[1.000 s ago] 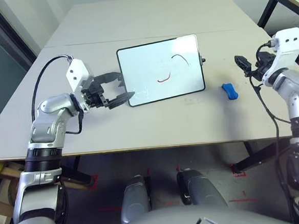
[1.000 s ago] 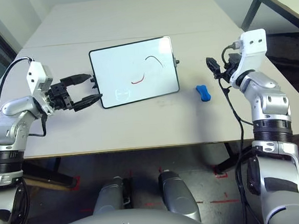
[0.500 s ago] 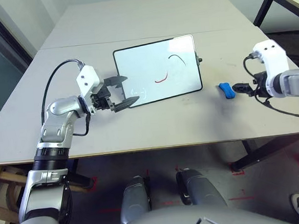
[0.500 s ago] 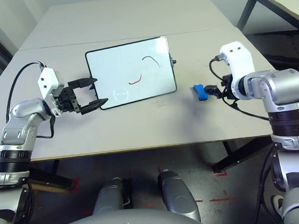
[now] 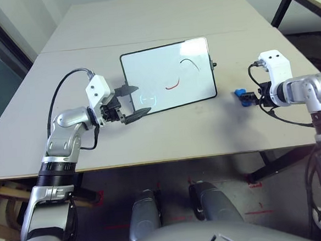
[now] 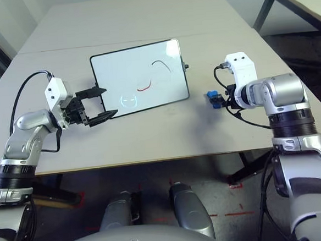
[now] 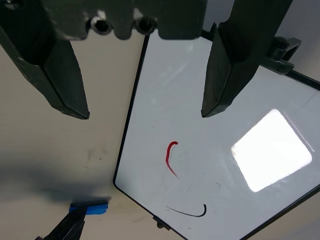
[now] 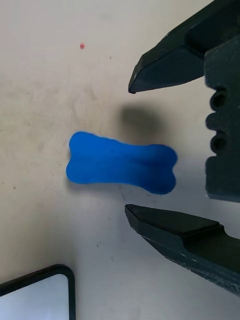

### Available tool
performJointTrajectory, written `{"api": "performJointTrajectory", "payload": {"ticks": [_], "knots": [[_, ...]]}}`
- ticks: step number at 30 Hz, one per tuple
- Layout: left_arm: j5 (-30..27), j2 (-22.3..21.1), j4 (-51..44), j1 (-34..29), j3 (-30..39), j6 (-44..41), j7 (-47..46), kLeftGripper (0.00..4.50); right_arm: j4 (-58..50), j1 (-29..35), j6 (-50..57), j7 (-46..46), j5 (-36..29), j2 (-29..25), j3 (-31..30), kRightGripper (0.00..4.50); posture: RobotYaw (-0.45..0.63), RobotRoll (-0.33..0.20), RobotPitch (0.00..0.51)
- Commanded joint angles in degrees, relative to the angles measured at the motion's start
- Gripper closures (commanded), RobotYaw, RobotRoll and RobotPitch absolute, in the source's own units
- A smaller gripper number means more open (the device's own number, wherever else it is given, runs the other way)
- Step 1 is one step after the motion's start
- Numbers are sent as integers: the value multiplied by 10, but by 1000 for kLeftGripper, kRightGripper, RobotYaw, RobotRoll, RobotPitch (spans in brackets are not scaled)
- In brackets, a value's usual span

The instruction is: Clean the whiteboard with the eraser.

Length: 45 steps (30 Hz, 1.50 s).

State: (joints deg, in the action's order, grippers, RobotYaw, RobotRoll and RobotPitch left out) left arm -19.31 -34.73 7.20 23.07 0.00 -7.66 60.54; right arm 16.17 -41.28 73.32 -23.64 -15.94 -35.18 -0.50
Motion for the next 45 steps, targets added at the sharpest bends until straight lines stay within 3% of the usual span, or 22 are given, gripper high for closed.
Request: {"api": "performJointTrajectory", "payload": {"ticks": [1, 9, 10, 13, 20, 22, 28, 32, 37, 45], "knots": [[6, -7, -16, -8, -1, -7, -3, 0, 18, -6, -7, -1, 12, 5, -10, 33, -178, 0, 98], [6, -9, -29, -11, -1, -17, -9, 0, 36, -2, -24, -4, 24, 17, -18, 33, -176, 0, 101], [6, -10, -30, -11, -2, -18, -9, 0, 37, -1, -26, -4, 25, 18, -19, 207, -176, 0, 101], [6, -9, -34, -10, -3, -21, -11, 0, 32, 10, -45, -7, 32, 21, -23, 976, -176, 0, 101], [8, -10, -35, -6, -4, -26, -11, 0, -3, 6, -49, -24, 39, 9, -29, 3635, -182, 0, 102], [8, -10, -35, -5, -4, -26, -12, 0, -28, 2, -82, -48, 47, -7, -51, 4142, -182, 0, 102], [11, -7, -30, 3, -7, -26, -12, 0, -65, -20, -299, -104, 171, -78, -185, 4175, -192, 0, 97], [13, -4, -27, 8, -9, -26, -13, 0, -48, -47, -412, -131, 242, -93, -231, 4175, -191, 0, 94], [14, -1, -26, 9, -11, -25, -17, 0, -41, -99, -522, -167, 306, -81, -260, 4175, -188, 0, 90], [19, 1, -22, 9, -13, -19, -22, 0, 1, -153, -589, -201, 370, -31, -276, 4175, -177, 0, 84]]}}
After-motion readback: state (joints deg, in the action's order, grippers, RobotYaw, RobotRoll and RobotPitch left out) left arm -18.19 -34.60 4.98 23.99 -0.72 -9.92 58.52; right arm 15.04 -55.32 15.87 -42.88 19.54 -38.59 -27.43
